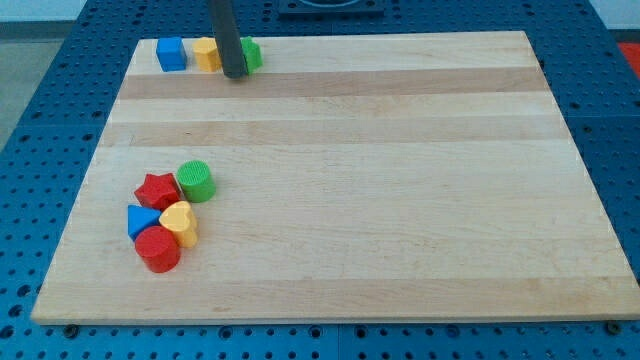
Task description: Place the red circle at the right of the green star
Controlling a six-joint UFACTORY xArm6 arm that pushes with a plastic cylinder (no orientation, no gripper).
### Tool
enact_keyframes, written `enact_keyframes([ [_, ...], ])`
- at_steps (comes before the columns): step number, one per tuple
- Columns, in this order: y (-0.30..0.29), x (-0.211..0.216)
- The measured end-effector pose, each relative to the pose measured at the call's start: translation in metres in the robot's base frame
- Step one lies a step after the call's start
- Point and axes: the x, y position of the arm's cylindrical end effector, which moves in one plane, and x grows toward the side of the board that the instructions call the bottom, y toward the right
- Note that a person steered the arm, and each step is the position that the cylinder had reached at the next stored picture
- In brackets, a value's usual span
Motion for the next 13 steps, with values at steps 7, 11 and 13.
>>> enact_keyframes([
  [7,-0.150,0.237],
  [11,-0.047,0.300],
  [13,0.000,0.298],
])
